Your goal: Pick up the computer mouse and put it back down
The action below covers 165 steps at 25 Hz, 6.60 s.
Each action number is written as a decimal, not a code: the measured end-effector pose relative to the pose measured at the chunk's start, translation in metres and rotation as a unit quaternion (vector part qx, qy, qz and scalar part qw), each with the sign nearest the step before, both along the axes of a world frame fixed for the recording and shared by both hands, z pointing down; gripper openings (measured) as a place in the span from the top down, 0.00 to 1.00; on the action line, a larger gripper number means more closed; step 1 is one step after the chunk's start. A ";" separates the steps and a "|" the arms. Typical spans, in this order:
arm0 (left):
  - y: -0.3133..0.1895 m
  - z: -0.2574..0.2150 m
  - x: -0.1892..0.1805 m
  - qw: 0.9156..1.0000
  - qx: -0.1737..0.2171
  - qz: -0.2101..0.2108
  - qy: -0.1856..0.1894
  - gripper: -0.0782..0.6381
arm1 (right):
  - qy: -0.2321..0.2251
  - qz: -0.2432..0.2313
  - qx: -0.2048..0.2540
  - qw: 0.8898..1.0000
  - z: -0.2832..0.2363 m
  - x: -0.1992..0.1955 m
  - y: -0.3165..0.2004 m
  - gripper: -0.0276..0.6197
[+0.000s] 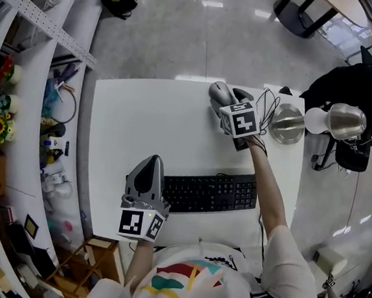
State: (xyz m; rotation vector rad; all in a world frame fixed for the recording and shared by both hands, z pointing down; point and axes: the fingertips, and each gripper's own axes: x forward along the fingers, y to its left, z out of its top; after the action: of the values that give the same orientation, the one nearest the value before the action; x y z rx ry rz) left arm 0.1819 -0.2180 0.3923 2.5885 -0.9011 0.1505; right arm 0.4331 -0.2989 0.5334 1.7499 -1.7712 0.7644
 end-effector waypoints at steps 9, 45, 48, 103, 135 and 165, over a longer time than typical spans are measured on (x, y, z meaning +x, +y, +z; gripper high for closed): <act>-0.006 0.017 0.012 1.000 -0.013 0.009 0.001 0.83 | -0.010 0.003 -0.025 1.000 0.023 0.004 -0.003 0.49; 0.100 -0.111 0.026 0.991 0.111 0.052 0.053 0.83 | -0.086 0.018 0.263 0.961 -0.245 -0.113 0.213 0.49; 0.114 -0.114 0.028 0.990 0.118 0.059 0.053 0.83 | -0.085 0.017 0.252 0.964 -0.240 -0.126 0.242 0.49; 0.136 -0.025 -0.311 0.966 0.069 -0.246 -0.036 0.83 | -0.147 -0.309 0.095 0.935 -0.121 -0.461 0.221 0.49; 0.121 0.058 -0.452 0.947 -0.034 -0.318 -0.043 0.83 | -0.025 -0.464 -0.041 0.885 0.029 -0.621 0.206 0.49; 0.146 -0.107 -0.097 0.984 0.157 0.045 0.064 0.83 | -0.096 0.003 0.301 0.949 -0.240 -0.237 0.288 0.94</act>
State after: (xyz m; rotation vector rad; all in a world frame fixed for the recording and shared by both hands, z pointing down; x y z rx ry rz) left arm 0.0849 -0.0718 0.2851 2.8916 -0.8169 -0.1438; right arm 0.1959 -0.0113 0.2938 2.1129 -2.3061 0.4245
